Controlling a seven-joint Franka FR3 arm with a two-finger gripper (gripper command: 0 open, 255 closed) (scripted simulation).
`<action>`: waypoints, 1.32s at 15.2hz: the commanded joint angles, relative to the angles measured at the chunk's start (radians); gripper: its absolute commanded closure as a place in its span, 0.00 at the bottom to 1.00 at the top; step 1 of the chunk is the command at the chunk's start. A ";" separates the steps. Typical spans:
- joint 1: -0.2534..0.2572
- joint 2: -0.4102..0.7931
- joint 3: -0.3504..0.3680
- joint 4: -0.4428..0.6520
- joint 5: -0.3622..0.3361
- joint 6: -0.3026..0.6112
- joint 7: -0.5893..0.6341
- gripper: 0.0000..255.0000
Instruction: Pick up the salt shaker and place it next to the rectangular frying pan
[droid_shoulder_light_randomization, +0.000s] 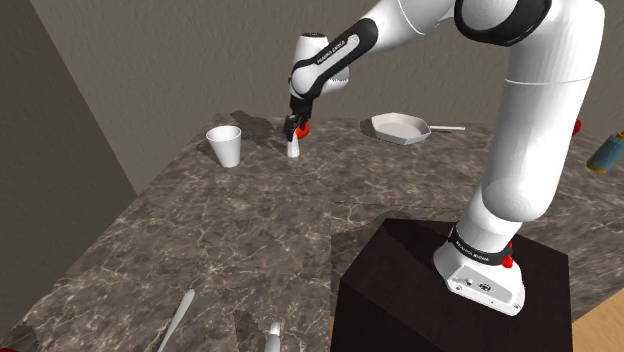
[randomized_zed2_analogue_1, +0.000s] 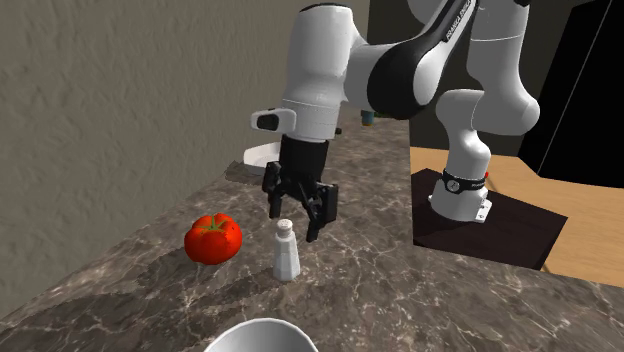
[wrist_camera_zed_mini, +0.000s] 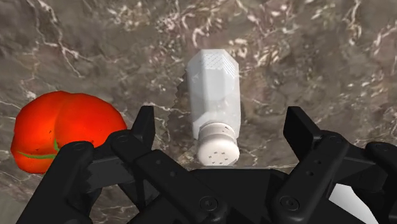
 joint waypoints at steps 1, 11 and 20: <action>-0.001 0.021 0.000 0.001 0.002 0.021 -0.003 0.00; -0.001 0.049 0.002 0.003 0.004 0.047 -0.005 0.00; -0.001 0.049 0.002 0.002 0.005 0.047 -0.005 1.00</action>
